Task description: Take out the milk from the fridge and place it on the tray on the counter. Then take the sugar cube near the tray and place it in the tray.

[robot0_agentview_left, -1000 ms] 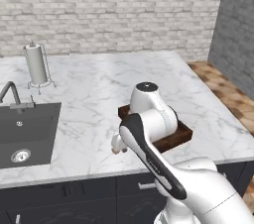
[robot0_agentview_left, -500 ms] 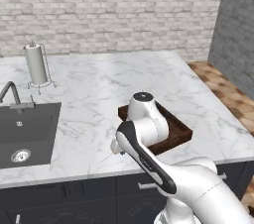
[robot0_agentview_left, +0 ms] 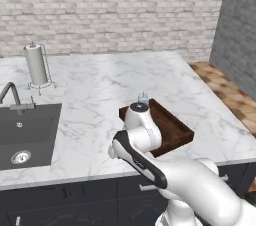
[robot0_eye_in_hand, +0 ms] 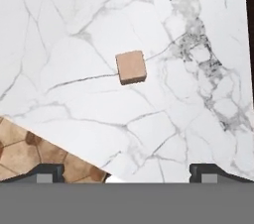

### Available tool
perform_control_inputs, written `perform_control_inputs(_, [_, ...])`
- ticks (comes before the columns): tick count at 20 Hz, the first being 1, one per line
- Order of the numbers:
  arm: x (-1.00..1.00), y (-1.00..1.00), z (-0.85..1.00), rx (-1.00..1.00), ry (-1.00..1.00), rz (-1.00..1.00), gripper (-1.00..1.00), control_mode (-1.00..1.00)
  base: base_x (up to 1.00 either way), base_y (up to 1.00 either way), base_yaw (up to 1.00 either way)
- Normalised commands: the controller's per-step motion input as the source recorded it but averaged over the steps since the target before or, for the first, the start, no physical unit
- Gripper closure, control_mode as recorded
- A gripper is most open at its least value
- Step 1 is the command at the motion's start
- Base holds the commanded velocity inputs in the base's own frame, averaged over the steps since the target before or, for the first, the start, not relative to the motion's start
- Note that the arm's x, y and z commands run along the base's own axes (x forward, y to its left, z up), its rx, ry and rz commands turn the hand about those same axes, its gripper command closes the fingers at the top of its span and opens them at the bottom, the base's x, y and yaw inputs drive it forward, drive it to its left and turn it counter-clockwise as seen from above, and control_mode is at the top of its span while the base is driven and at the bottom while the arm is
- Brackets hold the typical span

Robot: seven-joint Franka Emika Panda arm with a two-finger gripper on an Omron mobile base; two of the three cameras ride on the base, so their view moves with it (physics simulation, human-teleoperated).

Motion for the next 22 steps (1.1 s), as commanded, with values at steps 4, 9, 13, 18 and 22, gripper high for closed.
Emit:
perform_control_inputs(4, [0.21, 0.26, -0.01, 0.00, 0.00, -0.03, -1.00, -1.00, 0.00, 0.00, 0.00])
perform_control_inputs(9, [0.26, 0.05, 0.00, 0.00, 0.00, -0.02, -1.00, -1.00, 0.00, 0.00, 0.00])
perform_control_inputs(13, [0.32, 0.01, -0.04, 0.00, 0.00, 0.00, -1.00, -1.00, 0.00, 0.00, 0.00])
perform_control_inputs(18, [0.08, 0.05, -0.11, 0.00, 0.00, 0.00, -1.00, -1.00, 0.00, 0.00, 0.00])
perform_control_inputs(22, [0.00, 0.03, -0.19, 0.00, 0.00, 0.00, -1.00, -1.00, 0.00, 0.00, 0.00])
